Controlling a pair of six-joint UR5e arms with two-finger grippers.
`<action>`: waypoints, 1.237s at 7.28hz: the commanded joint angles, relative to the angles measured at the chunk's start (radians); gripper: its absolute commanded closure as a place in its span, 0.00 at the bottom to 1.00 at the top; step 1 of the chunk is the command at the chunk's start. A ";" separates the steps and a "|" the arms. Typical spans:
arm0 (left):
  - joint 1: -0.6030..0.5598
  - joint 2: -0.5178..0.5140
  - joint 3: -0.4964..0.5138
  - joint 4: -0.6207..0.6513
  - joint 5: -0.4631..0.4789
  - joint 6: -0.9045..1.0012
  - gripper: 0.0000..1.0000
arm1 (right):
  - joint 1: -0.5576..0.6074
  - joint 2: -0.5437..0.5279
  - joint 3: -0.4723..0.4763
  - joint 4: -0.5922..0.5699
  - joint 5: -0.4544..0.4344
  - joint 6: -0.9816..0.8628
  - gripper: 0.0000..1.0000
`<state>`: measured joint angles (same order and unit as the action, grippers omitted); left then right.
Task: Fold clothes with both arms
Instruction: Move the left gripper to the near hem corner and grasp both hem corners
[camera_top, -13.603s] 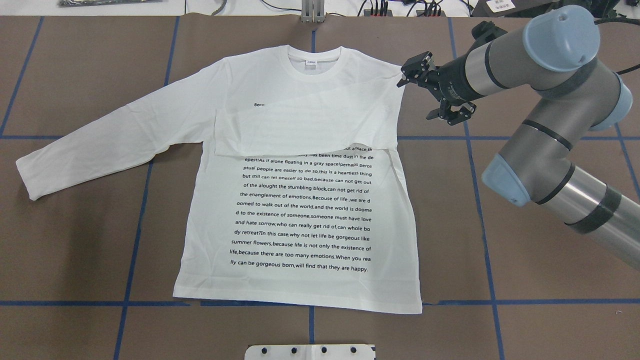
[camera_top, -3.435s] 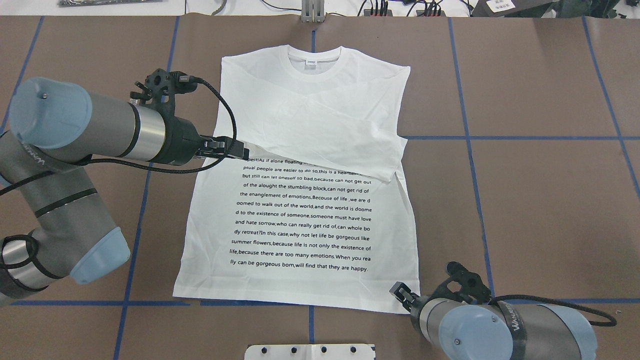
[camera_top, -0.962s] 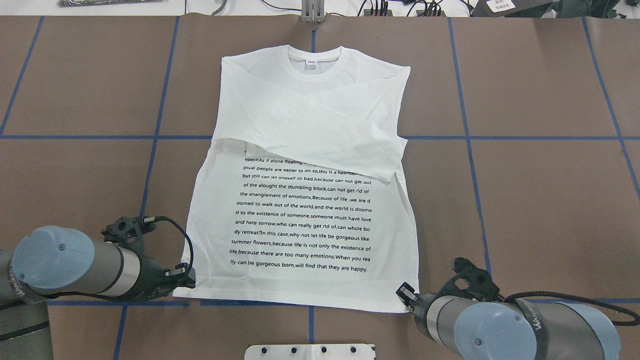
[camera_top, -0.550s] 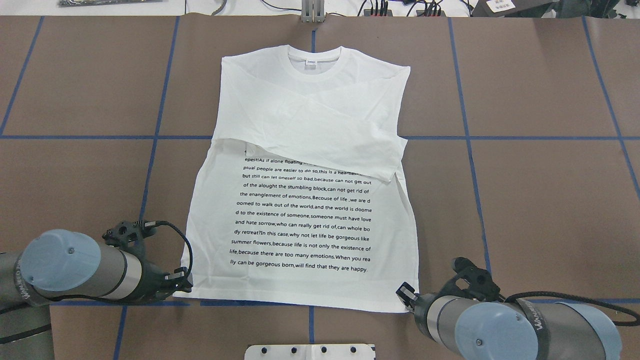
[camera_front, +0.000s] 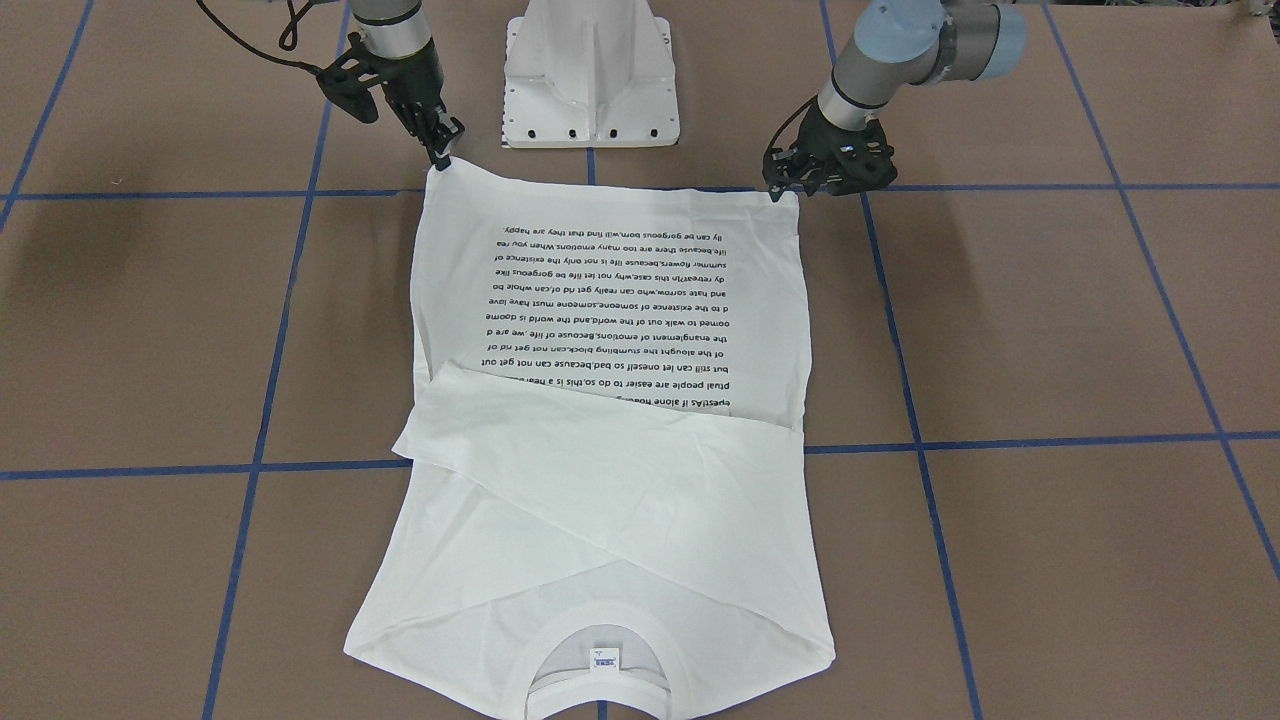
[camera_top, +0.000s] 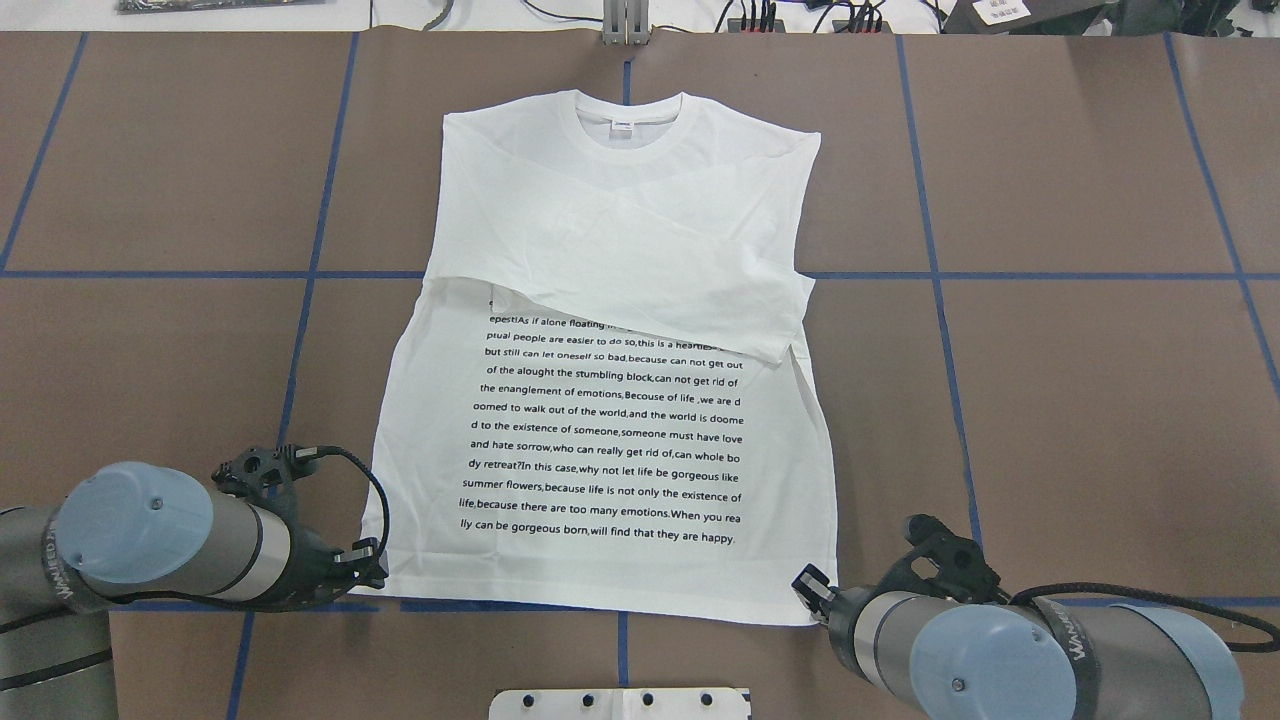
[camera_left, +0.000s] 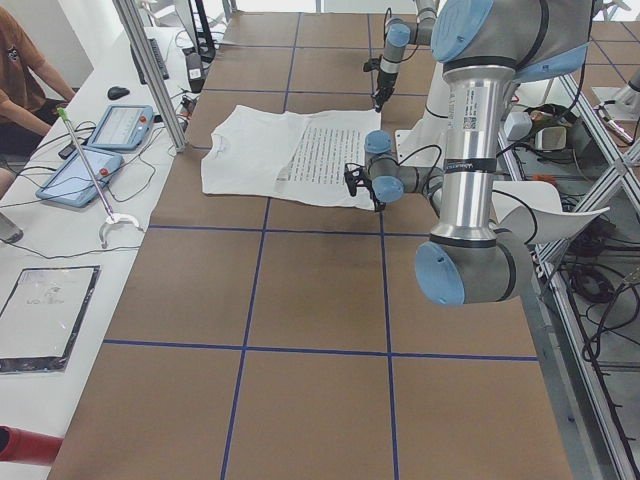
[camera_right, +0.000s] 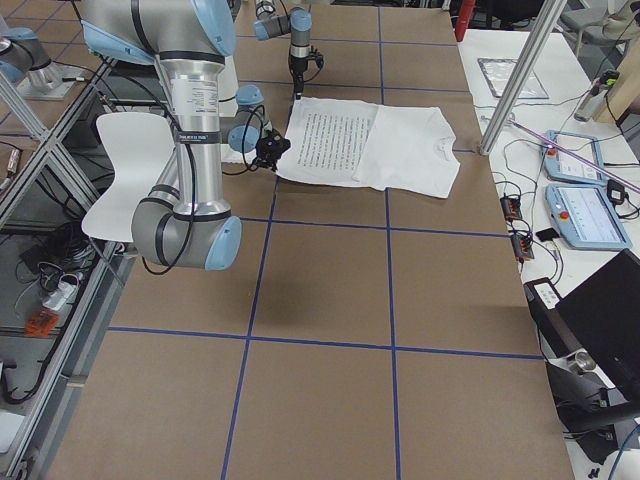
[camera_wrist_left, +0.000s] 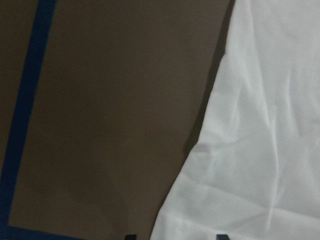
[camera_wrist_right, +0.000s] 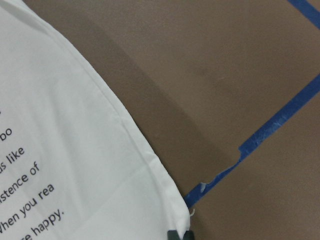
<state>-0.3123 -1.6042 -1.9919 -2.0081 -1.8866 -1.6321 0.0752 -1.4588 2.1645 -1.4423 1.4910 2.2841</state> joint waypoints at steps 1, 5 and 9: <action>0.001 0.001 0.005 0.000 0.001 0.000 0.41 | 0.000 0.000 0.006 -0.001 0.000 0.000 1.00; 0.002 0.001 0.005 0.002 0.001 -0.002 0.62 | 0.000 0.000 0.009 -0.001 0.000 0.000 1.00; 0.002 0.006 0.002 0.005 0.000 -0.002 1.00 | -0.002 0.000 0.009 0.000 0.000 0.000 1.00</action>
<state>-0.3099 -1.5998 -1.9884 -2.0051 -1.8868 -1.6337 0.0749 -1.4588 2.1729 -1.4432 1.4911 2.2841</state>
